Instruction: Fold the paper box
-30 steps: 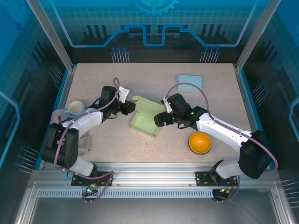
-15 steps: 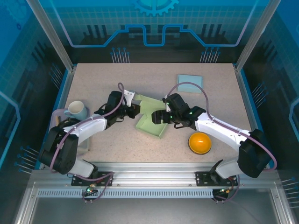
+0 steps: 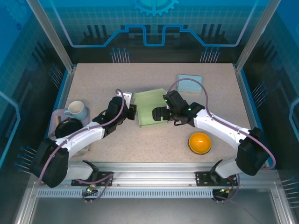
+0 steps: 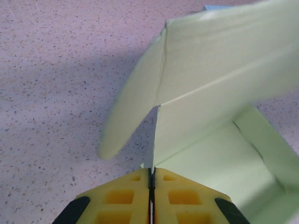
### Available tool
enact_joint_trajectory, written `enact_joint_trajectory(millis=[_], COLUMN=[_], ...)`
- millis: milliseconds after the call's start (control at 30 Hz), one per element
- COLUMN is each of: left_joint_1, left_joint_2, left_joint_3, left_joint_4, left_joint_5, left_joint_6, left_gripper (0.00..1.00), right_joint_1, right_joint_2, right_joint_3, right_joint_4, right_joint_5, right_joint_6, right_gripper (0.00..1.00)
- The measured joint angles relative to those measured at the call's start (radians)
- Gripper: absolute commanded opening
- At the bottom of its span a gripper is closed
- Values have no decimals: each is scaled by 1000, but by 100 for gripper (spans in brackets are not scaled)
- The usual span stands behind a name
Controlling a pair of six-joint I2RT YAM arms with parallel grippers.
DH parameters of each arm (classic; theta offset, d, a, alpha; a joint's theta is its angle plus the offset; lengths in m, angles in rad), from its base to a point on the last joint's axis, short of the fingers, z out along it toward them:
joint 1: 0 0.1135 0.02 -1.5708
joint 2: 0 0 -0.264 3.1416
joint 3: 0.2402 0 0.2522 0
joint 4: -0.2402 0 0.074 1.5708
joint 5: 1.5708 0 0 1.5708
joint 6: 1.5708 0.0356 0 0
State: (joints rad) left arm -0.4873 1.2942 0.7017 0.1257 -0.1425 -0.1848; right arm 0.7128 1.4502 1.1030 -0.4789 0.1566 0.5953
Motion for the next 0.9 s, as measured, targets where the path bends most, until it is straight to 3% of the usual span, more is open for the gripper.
enact_joint_trajectory(millis=[233, 367, 467, 600, 767, 900], left_joint_1=[0, 0, 0, 0, 0, 0], left_joint_2=[-1, -1, -1, -2, -1, -1], left_joint_3=[-16, -16, -16, -15, -12, -9], left_joint_4=[-1, -10, -17, -27, -39, -42], left_joint_5=[-4, -11, -11, -10, 4, 20], left_joint_6=[4, 30, 59, 101, 137, 153], left_gripper=[10, 10, 10, 10, 10, 10], right_joint_1=[-3, -39, -98, -180, -310, -333], right_joint_2=[48, 49, 56, 97, 171, 235], right_joint_3=[55, 86, 107, 138, 173, 207], right_joint_4=[8, 33, 46, 46, 43, 41], right_joint_5=[6, 6, -67, -190, -334, -407], right_joint_6=[-102, -256, -436, -660, -770, -822], right_gripper=[97, 97, 98, 92, 92, 92])
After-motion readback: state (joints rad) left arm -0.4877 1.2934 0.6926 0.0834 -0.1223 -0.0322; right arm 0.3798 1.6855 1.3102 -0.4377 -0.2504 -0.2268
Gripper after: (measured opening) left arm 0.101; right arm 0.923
